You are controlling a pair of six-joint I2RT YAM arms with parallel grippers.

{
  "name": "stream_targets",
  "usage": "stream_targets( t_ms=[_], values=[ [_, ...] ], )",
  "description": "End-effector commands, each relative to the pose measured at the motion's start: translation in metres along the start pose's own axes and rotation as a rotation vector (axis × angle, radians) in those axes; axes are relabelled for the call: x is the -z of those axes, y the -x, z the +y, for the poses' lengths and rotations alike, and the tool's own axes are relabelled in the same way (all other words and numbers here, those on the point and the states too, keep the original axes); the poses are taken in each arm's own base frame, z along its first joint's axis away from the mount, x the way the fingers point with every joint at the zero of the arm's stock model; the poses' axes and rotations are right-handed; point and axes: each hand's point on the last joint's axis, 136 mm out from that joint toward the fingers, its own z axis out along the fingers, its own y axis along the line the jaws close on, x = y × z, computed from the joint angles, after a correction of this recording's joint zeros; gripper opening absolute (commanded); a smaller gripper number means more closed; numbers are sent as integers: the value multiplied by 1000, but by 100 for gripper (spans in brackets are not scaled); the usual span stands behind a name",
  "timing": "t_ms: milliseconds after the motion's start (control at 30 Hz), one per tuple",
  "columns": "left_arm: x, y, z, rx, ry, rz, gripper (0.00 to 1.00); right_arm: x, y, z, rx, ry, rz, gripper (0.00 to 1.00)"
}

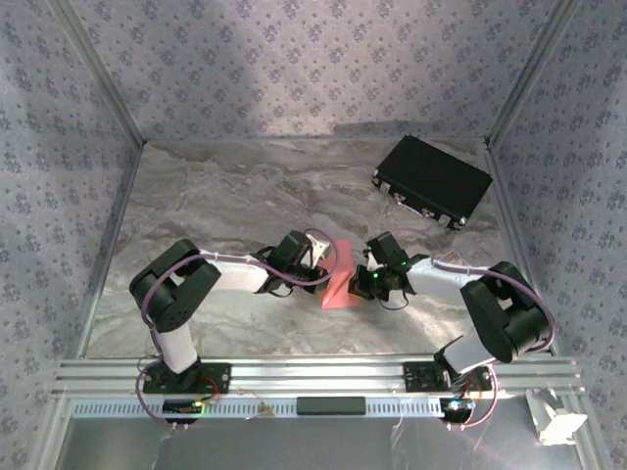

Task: Fold a paper plane with a square sheet of paper (pick it up from the middle)
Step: Fold the triangle a second time at the center of the table.

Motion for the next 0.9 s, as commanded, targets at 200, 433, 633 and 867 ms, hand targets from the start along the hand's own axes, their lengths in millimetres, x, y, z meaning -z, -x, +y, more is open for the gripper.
stream_targets(
  t_ms=[200, 433, 633, 867],
  values=[
    [-4, -17, 3, 78, -29, 50, 1, 10, 3, -5, 10, -59, -22, 8],
    [-11, -26, -10, 173, -105, 94, 3, 22, 5, 5, 11, 6, -54, 10],
    [-10, -20, -16, 162, -121, 82, 3, 15, 4, 12, -20, 81, -52, 10],
    [-5, -10, -19, 134, -113, 61, 3, 2, 0, -3, -39, 26, -22, 8]
  ],
)
